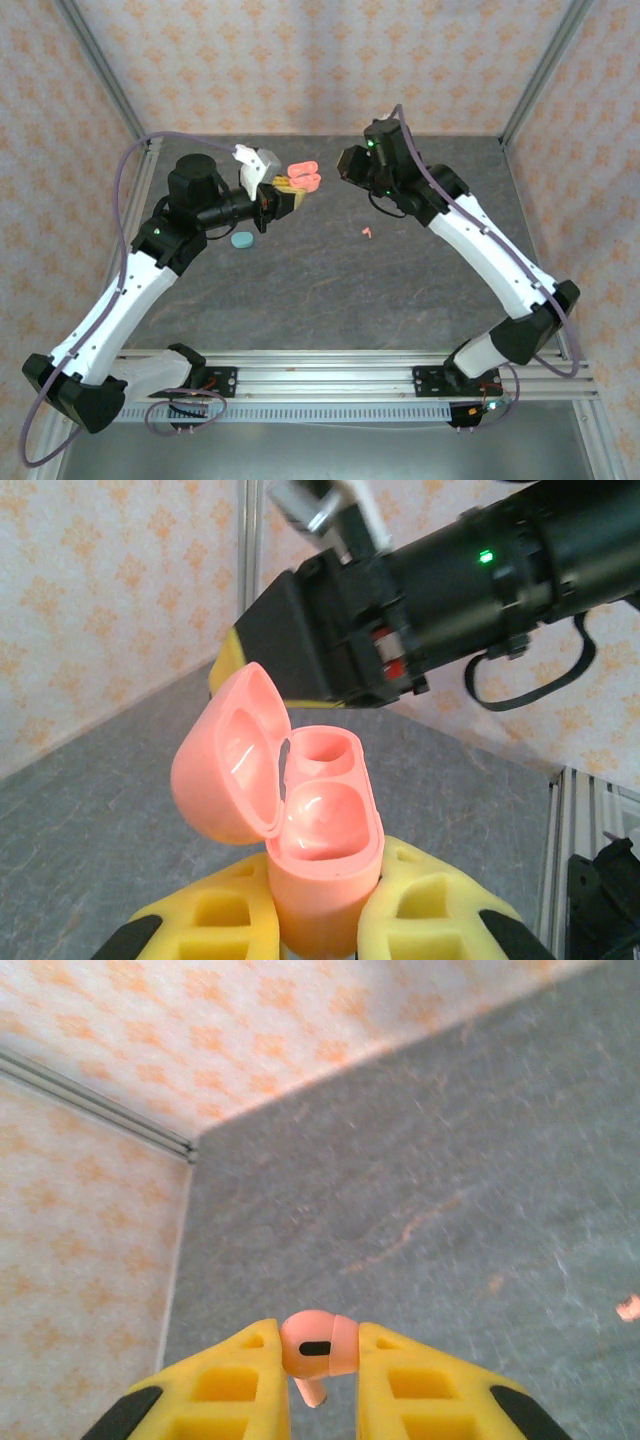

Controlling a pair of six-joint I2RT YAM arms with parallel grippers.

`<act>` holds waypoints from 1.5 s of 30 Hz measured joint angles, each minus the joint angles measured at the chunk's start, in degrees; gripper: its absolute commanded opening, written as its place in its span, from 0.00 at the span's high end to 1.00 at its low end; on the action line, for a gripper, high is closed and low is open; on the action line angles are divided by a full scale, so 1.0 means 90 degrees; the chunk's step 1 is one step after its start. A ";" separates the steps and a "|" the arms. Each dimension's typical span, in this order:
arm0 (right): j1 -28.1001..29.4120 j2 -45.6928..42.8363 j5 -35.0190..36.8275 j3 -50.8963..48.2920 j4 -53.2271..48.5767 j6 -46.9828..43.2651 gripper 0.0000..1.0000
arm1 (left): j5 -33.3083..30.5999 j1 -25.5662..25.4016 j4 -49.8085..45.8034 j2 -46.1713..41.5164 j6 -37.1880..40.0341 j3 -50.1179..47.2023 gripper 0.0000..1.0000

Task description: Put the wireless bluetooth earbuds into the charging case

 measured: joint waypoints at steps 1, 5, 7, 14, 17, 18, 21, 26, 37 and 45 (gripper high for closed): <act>0.0027 -0.0078 0.0019 0.0000 0.0092 -0.0061 0.82 | -0.0002 0.0000 0.0056 0.0019 -0.0049 0.0000 1.00; 0.0238 -0.0374 0.0070 -0.0019 0.0500 -0.0330 0.82 | -0.0027 0.0000 0.0321 0.0107 -0.0257 0.0000 1.00; 0.0333 -0.0491 0.0068 -0.0058 0.0731 -0.0447 0.82 | -0.0051 0.0000 0.0398 0.0129 -0.0340 0.0000 1.00; 0.0600 -0.0748 0.0063 -0.0158 0.1430 -0.0726 0.82 | -0.0187 0.0000 0.0593 0.0134 -0.0559 0.0000 1.00; 0.0719 -0.0758 0.0058 -0.0158 0.1598 -0.0801 0.82 | -0.0233 0.0000 0.0656 0.0134 -0.0605 0.0000 1.00; 0.0758 -0.0755 0.0036 -0.0158 0.1634 -0.0816 0.82 | -0.0257 0.0000 0.0658 0.0134 -0.0614 0.0000 1.00; 0.0872 -0.0755 -0.0063 -0.0155 0.1758 -0.0857 0.81 | -0.0340 0.0000 0.0673 0.0134 -0.0661 0.0000 1.00; 0.1098 -0.0639 -0.0226 -0.0075 0.1899 -0.0911 0.82 | -0.0398 0.0000 0.0673 0.0129 -0.0704 0.0000 1.00; 0.1426 -0.0197 -0.0440 0.0049 0.2042 -0.1030 0.82 | -0.0753 0.0002 0.0617 0.0017 -0.0702 0.0000 1.00; 0.1438 -0.0194 -0.0457 0.0053 0.2089 -0.1052 0.82 | -0.0838 0.0000 0.0619 -0.0019 -0.0704 0.0000 1.00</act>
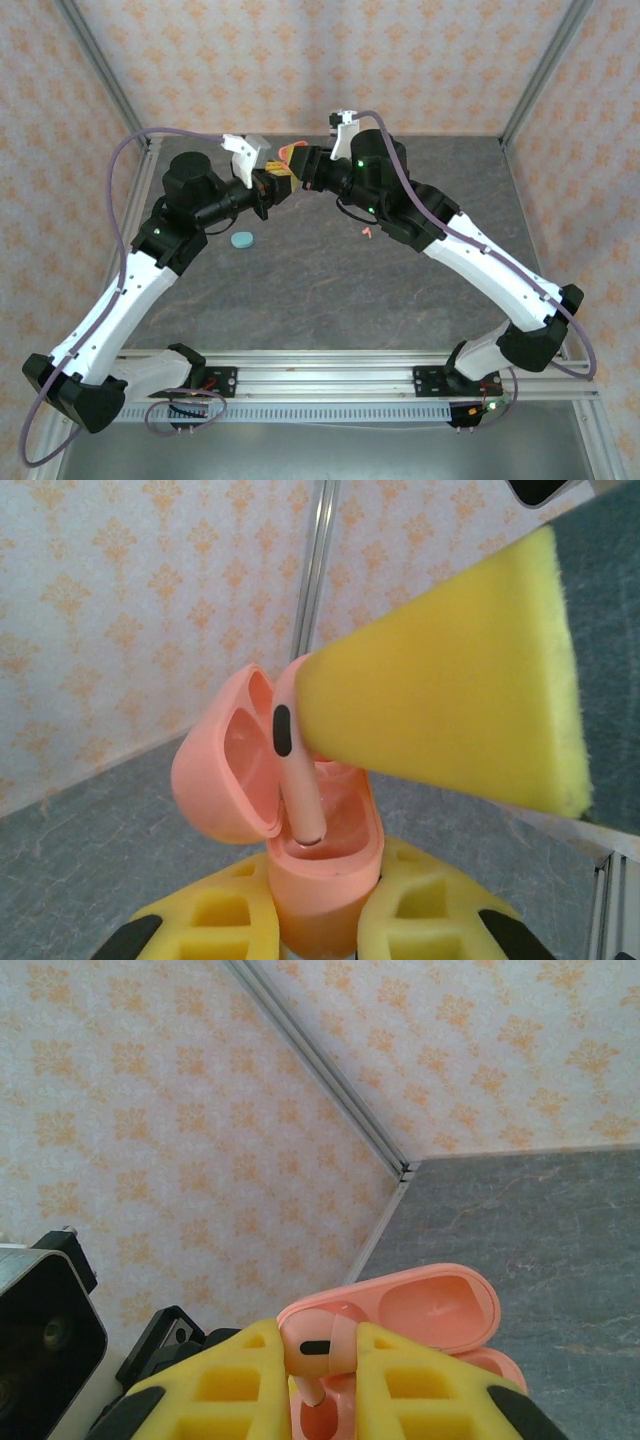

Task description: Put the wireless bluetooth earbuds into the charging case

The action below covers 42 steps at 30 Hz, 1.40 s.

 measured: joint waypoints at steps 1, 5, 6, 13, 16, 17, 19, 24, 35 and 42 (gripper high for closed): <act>0.0000 0.0000 -0.0010 0.0000 0.0000 -0.0007 0.82 | -0.0002 0.0000 0.0000 0.0000 0.0000 0.0000 1.00; 0.0000 0.0000 -0.0015 -0.0010 0.0005 -0.0029 0.82 | -0.0005 0.0000 0.0000 0.0000 0.0000 0.0000 1.00; 0.0000 -0.0005 -0.0017 -0.0027 0.0027 -0.0029 0.82 | -0.0007 0.0000 0.0000 0.0000 -0.0005 0.0000 1.00; -0.0002 -0.0056 -0.0066 -0.0126 0.0097 -0.0075 0.82 | -0.0049 0.0000 0.0002 0.0002 -0.0029 0.0000 1.00; -0.0002 -0.0095 -0.0107 -0.0172 0.0097 -0.0092 0.82 | -0.0053 0.0000 0.0005 0.0010 -0.0070 0.0000 1.00; -0.0002 -0.0109 -0.0112 -0.0192 0.0097 -0.0097 0.82 | -0.0058 0.0000 0.0010 0.0015 -0.0078 0.0000 1.00; -0.0002 -0.0138 -0.0131 -0.0245 0.0097 -0.0097 0.82 | -0.0080 0.0000 0.0005 0.0015 -0.0119 0.0000 1.00; -0.0002 -0.0172 -0.0136 -0.0316 0.0141 -0.0100 0.81 | -0.0134 0.0000 0.0005 0.0015 -0.0165 0.0000 1.00; -0.0015 -0.0151 -0.0260 -0.0301 0.0136 -0.0095 0.78 | -0.0158 0.0000 -0.0007 0.0015 -0.0168 0.0000 1.00; -0.0019 -0.0131 -0.0308 -0.0296 0.0134 -0.0095 0.74 | -0.0165 0.0000 -0.0044 0.0015 -0.0168 0.0000 1.00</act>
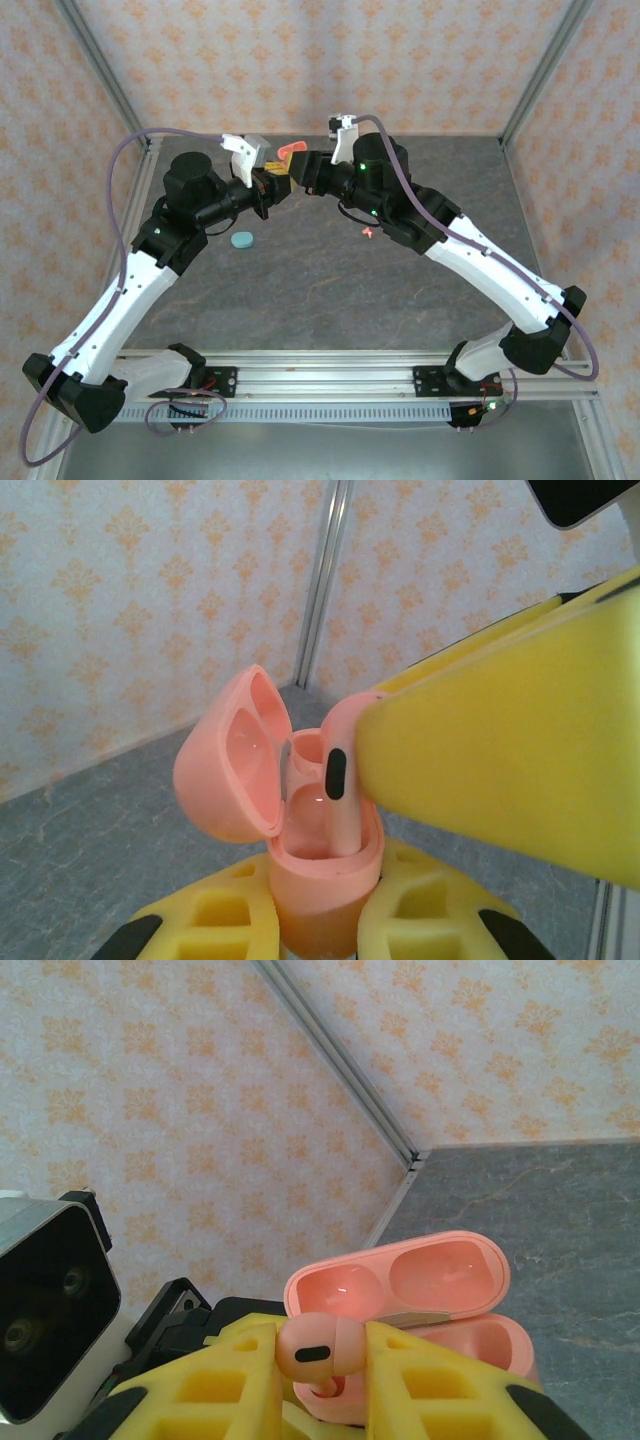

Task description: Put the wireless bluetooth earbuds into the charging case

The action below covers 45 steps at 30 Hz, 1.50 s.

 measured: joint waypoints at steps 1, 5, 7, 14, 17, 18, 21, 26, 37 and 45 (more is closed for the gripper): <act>0.0000 0.0000 -0.0010 0.0000 0.0000 -0.0002 0.73 | 0.0000 0.0000 0.0000 0.0000 0.0000 0.0000 1.00; 0.0000 0.0000 -0.0027 0.0000 0.0000 -0.0002 0.71 | 0.0000 0.0000 -0.0002 0.0000 0.0000 0.0000 1.00; 0.0000 0.0000 -0.0036 0.0000 0.0000 -0.0002 0.71 | 0.0000 0.0000 -0.0002 0.0000 0.0000 0.0000 1.00; 0.0000 0.0000 -0.0039 0.0000 0.0000 -0.0002 0.70 | 0.0000 0.0000 -0.0007 0.0000 0.0000 0.0000 1.00; 0.0000 0.0000 -0.0049 0.0000 0.0000 -0.0005 0.68 | 0.0000 0.0000 -0.0015 0.0000 0.0000 0.0000 1.00; 0.0000 0.0000 -0.0058 0.0000 0.0000 -0.0002 0.68 | 0.0000 0.0000 -0.0019 0.0000 0.0000 0.0000 1.00; 0.0000 0.0000 -0.0073 0.0000 -0.0002 -0.0005 0.68 | 0.0000 0.0000 -0.0022 0.0000 0.0002 0.0000 1.00; 0.0000 0.0005 -0.0083 0.0027 -0.0046 -0.0051 0.67 | 0.0000 0.0000 -0.0024 0.0000 0.0005 0.0000 1.00; 0.0012 0.0007 -0.0032 0.0097 -0.0168 -0.0068 0.59 | 0.0000 0.0000 -0.0027 0.0027 0.0007 0.0000 1.00; 0.0005 0.0056 0.0109 0.0330 -0.0486 0.0197 0.49 | -0.0002 0.0000 0.0005 0.0044 0.0005 0.0000 1.00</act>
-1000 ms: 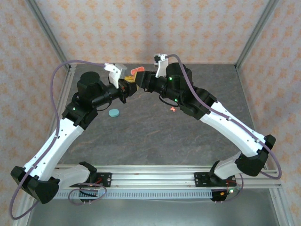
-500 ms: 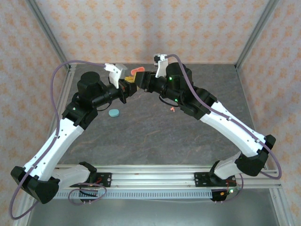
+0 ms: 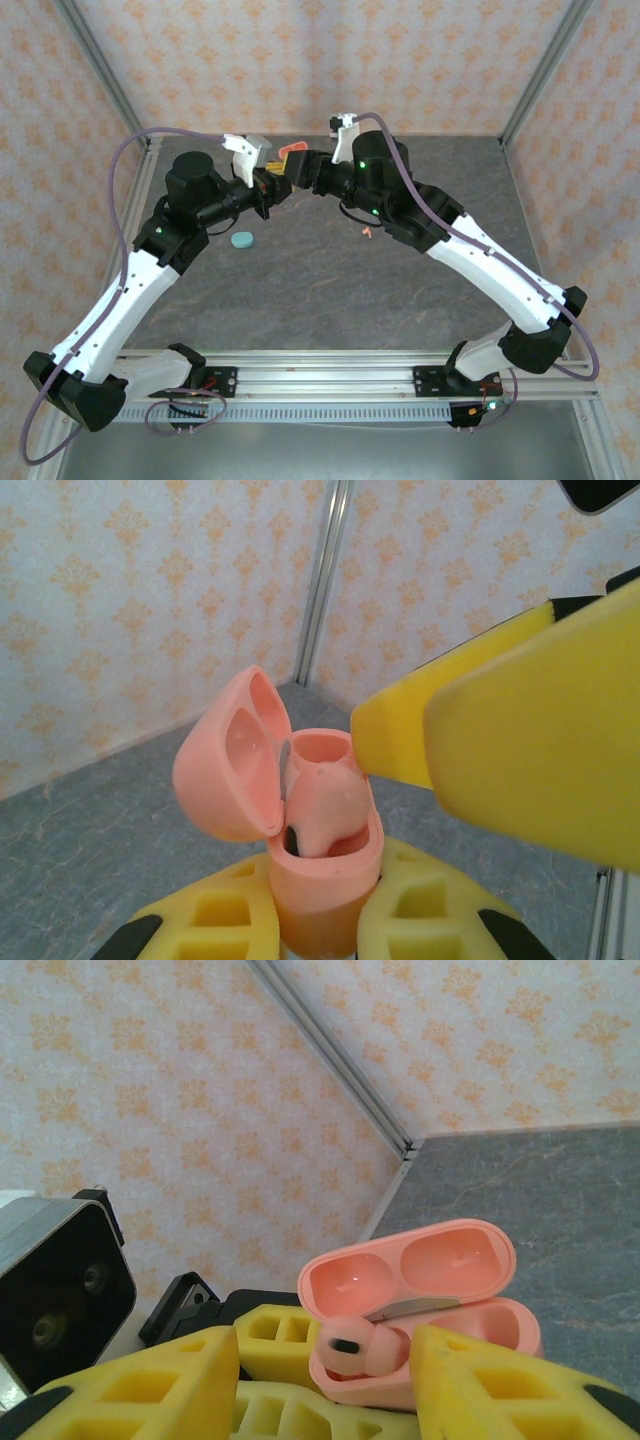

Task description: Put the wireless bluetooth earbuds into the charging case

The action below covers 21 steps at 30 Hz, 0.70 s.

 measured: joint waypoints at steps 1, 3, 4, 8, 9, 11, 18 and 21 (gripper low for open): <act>-0.0017 0.0010 0.0007 0.0051 -0.0058 0.0051 0.49 | 0.0002 0.0000 0.0010 0.0000 0.0000 0.0000 1.00; -0.0053 0.0044 0.0012 0.0175 -0.0182 0.0148 0.49 | 0.0002 0.0000 0.0049 0.0000 0.0000 0.0000 1.00; -0.0083 0.0068 0.0015 0.0253 -0.0260 0.0192 0.49 | 0.0002 0.0000 0.0061 0.0000 0.0000 0.0000 1.00; -0.0245 0.0129 0.0019 0.0517 -0.0515 0.0381 0.49 | 0.0002 0.0000 0.0107 0.0000 0.0000 0.0000 1.00; -0.0294 0.0136 0.0017 0.0576 -0.0573 0.0432 0.49 | 0.0002 0.0000 0.0117 0.0000 0.0000 0.0000 1.00; -0.0449 0.0180 -0.0002 0.0799 -0.0811 0.0527 0.49 | 0.0005 0.0000 0.0126 0.0000 0.0002 0.0000 1.00; -0.1217 0.0619 -0.0272 0.1955 -0.1979 0.0627 0.50 | 0.0075 0.0000 -0.0015 0.0000 0.0192 0.0029 1.00; -0.1620 0.0920 -0.0488 0.2334 -0.2669 0.0648 0.50 | 0.0211 0.0000 -0.0202 0.0000 0.0323 0.0121 1.00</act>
